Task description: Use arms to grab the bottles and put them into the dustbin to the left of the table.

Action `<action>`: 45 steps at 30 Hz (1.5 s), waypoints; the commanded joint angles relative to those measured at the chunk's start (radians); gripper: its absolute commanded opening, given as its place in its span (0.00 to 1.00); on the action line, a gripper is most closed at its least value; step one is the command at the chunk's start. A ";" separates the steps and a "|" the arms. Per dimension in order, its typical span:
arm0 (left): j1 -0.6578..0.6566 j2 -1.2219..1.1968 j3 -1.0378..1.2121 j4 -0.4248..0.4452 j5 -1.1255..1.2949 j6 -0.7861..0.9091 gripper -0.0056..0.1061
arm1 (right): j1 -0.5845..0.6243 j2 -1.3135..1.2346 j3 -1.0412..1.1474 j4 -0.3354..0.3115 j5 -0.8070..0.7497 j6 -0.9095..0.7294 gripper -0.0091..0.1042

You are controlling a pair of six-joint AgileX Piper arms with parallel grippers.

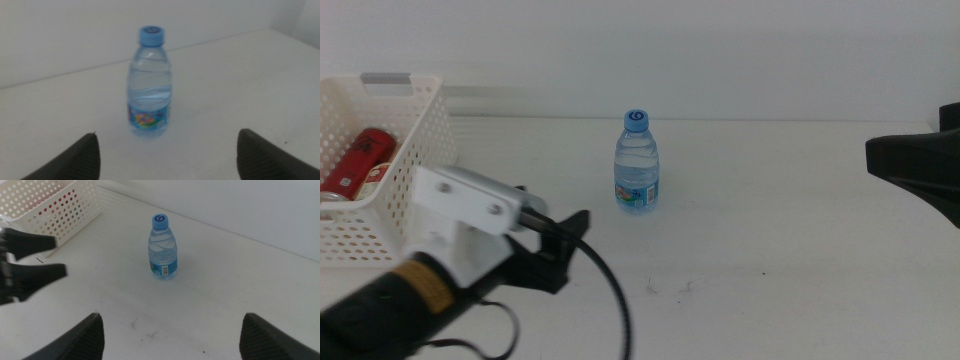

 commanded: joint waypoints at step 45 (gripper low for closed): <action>0.051 0.936 -0.671 0.058 -0.347 -0.029 0.34 | -0.008 -0.003 -0.008 0.000 -0.004 -0.006 0.85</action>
